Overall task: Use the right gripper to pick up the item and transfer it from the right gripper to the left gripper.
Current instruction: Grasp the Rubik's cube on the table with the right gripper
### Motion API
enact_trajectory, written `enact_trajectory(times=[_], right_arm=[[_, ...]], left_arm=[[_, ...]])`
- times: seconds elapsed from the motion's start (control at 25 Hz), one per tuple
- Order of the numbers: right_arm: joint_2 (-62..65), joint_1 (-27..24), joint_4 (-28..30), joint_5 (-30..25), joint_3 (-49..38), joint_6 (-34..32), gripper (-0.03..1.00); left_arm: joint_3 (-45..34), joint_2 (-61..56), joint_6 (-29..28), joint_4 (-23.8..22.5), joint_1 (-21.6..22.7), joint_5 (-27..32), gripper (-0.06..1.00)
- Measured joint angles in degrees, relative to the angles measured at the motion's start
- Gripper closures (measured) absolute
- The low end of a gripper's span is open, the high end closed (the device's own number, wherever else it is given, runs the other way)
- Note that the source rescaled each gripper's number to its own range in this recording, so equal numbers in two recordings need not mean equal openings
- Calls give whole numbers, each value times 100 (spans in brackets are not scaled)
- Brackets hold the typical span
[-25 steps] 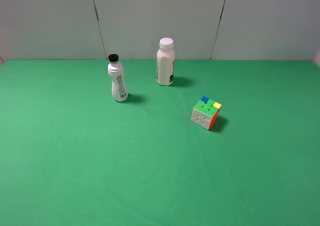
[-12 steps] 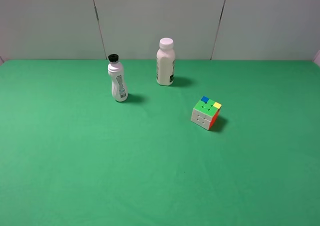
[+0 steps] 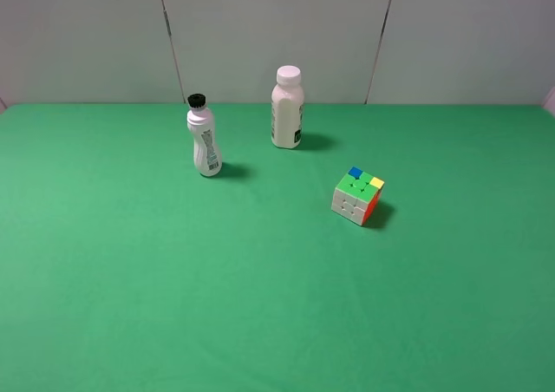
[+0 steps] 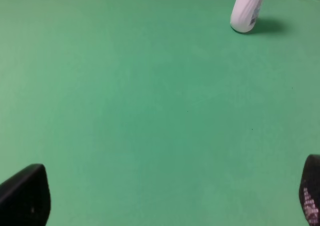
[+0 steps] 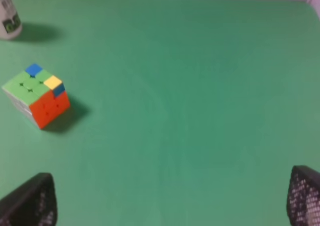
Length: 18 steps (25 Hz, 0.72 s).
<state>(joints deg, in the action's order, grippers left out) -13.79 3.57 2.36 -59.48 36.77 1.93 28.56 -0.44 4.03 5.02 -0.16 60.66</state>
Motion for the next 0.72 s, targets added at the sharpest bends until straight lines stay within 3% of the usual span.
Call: enact_trajectory(times=[0.4, 0.72], right_arm=[[-2712, 23, -849, 41, 1024, 1760, -3], [-4340, 989, -1001, 347, 1528, 2188, -3]], left_arm=[[0, 0, -2, 0, 0, 0, -6], [0, 0, -2, 0, 0, 0, -6]])
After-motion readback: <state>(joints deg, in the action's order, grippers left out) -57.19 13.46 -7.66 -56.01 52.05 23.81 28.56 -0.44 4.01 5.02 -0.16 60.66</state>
